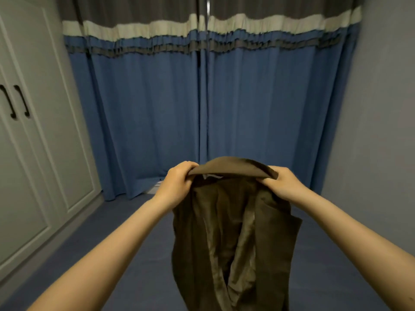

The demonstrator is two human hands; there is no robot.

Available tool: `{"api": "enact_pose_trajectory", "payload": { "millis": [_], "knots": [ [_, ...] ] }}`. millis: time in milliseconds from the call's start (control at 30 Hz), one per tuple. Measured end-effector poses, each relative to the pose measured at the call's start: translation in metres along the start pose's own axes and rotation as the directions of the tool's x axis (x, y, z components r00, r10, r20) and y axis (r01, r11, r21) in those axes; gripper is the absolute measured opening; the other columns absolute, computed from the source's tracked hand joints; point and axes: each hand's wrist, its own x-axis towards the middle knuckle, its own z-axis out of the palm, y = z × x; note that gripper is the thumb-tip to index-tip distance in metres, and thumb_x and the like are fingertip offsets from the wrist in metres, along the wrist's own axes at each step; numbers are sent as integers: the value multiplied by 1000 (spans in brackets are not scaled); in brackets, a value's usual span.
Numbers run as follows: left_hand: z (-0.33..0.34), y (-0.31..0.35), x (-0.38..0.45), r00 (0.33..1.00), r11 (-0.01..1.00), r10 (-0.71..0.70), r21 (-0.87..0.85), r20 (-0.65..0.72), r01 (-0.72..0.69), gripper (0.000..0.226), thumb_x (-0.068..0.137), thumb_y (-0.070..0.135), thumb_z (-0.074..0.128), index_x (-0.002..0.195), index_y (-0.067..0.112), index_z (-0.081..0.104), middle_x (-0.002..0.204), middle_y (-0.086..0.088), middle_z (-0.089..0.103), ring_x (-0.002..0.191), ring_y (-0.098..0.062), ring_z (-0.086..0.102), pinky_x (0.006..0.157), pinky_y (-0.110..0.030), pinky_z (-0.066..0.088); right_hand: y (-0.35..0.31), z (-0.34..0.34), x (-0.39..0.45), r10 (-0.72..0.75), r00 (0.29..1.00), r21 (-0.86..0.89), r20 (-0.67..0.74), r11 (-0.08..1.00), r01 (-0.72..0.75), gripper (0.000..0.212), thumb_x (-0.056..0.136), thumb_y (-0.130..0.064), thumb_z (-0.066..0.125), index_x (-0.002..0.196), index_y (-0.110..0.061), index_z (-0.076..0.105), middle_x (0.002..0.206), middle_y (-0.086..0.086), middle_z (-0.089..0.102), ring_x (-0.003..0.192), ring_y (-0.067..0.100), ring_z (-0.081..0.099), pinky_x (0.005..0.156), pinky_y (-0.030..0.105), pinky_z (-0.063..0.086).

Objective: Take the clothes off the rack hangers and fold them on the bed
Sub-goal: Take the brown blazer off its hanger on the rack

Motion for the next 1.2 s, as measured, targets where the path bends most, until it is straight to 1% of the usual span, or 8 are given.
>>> {"api": "enact_pose_trajectory", "payload": {
  "millis": [100, 233, 367, 467, 667, 800, 967, 1200],
  "knots": [
    [10, 18, 4, 985, 927, 174, 339, -14, -159, 21, 95, 12, 48, 111, 18, 59, 105, 1, 59, 89, -18, 58, 66, -39, 50, 5, -31, -10, -69, 995, -286, -73, 957, 46, 22, 91, -19, 49, 101, -27, 66, 95, -4, 67, 90, 21, 62, 81, 42, 52],
    [38, 36, -4, 955, 824, 240, 556, -172, -108, 31, 83, 9, 66, 113, 12, 59, 99, -6, 60, 73, -26, 60, 36, -25, 34, 0, -52, -18, -272, 952, -581, -143, 801, 142, 36, 94, -20, 41, 127, -29, 52, 119, -6, 56, 106, 23, 55, 80, 38, 46],
    [81, 41, -40, 991, 898, -39, 431, -129, 91, 48, 78, 11, 65, 122, 17, 48, 105, -5, 56, 88, -29, 60, 48, -35, 43, -1, -66, -25, -389, 913, -685, -124, 699, 205, 42, 96, -23, 42, 138, -24, 43, 126, -5, 45, 112, 19, 47, 66, 32, 43],
    [101, 44, -65, 963, 916, -271, 310, 9, 255, 23, 87, 19, 55, 108, 24, 48, 105, 3, 52, 92, -22, 57, 64, -37, 47, 4, -73, -33, -453, 883, -742, -123, 633, 221, 35, 96, -23, 46, 130, -19, 53, 113, 1, 46, 99, 20, 46, 61, 30, 37],
    [88, 55, -53, 930, 894, -367, 280, 13, 349, 22, 90, 16, 48, 104, 27, 61, 101, 2, 55, 89, -21, 55, 64, -32, 43, 38, -95, -54, -255, 963, -620, -91, 771, 146, 22, 93, -25, 50, 112, -25, 61, 99, 1, 67, 89, 26, 62, 70, 42, 53],
    [78, 76, -47, 970, 823, -216, 513, -114, 244, 22, 90, 26, 52, 111, 25, 61, 113, -2, 54, 93, -25, 56, 59, -33, 39, 44, -111, -65, -219, 965, -493, -145, 861, 122, 18, 90, -21, 55, 104, -24, 65, 89, 2, 68, 83, 24, 62, 68, 44, 54],
    [77, 99, -59, 985, 750, -105, 639, -139, 171, 21, 91, 31, 57, 98, 12, 64, 88, -9, 63, 73, -32, 60, 47, -27, 24, 51, -128, -79, -241, 964, -509, -111, 847, 153, 21, 91, -23, 53, 109, -24, 65, 91, 2, 68, 84, 25, 62, 61, 32, 47],
    [64, 146, -92, 958, 777, -206, 562, -198, 284, 26, 89, 34, 58, 72, 17, 49, 73, -5, 59, 69, -30, 57, 52, -30, 37, 49, -145, -122, -234, 964, -506, -123, 851, 142, 22, 90, -22, 52, 109, -25, 64, 95, 1, 68, 85, 24, 60, 60, 29, 43]
  ]
}}
